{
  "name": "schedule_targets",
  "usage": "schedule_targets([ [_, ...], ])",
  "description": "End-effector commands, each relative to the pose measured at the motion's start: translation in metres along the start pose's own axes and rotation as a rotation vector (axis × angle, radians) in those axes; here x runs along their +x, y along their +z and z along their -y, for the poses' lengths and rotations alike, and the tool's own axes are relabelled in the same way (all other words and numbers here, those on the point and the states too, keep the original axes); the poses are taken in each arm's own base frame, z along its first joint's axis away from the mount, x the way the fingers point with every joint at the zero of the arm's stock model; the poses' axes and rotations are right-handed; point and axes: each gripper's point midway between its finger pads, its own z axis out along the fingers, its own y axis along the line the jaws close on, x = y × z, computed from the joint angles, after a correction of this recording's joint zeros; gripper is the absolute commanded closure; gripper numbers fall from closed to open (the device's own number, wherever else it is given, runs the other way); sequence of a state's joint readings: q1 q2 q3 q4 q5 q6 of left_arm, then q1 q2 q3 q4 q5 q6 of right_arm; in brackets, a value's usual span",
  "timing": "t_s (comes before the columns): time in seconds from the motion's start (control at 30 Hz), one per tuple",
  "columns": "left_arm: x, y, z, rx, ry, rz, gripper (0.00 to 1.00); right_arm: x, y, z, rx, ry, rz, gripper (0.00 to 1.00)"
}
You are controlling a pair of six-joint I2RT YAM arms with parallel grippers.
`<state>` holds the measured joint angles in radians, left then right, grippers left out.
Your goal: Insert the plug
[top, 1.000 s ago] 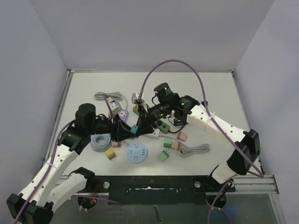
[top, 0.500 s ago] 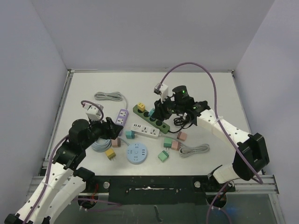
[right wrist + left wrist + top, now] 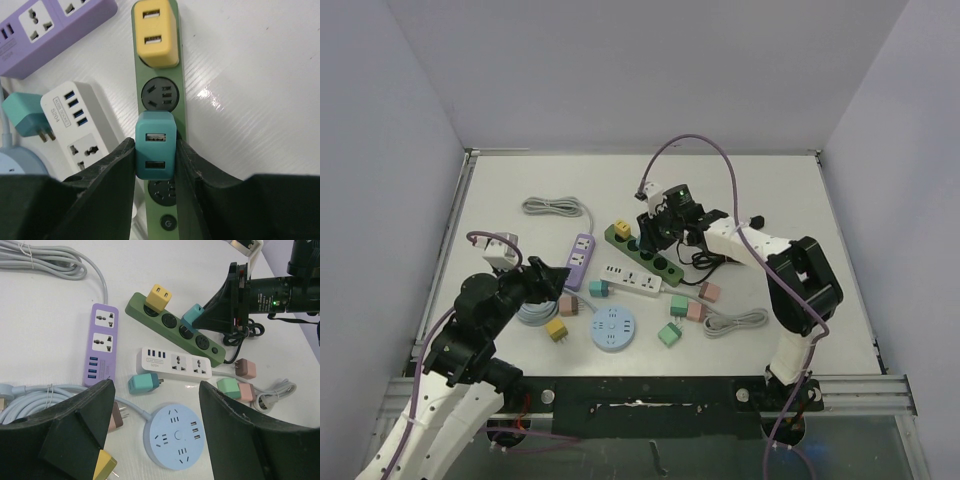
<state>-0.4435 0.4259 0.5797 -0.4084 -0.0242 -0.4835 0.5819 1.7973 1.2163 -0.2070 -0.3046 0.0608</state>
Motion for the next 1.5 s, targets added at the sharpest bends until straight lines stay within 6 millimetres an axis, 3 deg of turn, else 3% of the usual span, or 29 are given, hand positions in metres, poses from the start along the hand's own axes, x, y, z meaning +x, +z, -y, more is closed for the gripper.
schedule_targets([
  [0.0,-0.011,-0.002,0.003,0.007,-0.009,0.048,0.33,-0.062,-0.002,0.008,0.031,-0.062,0.165,1.0],
  [0.2,-0.012,-0.003,0.004,0.01,-0.009,0.05,0.33,-0.064,0.006,0.013,0.043,-0.063,0.163,1.0],
  [0.7,-0.011,-0.002,0.003,0.01,-0.013,0.049,0.33,-0.042,0.031,0.016,0.011,-0.071,0.066,1.0],
  [1.47,-0.012,-0.003,0.003,0.01,-0.014,0.056,0.33,0.073,0.057,0.048,0.233,-0.168,-0.331,1.0],
])
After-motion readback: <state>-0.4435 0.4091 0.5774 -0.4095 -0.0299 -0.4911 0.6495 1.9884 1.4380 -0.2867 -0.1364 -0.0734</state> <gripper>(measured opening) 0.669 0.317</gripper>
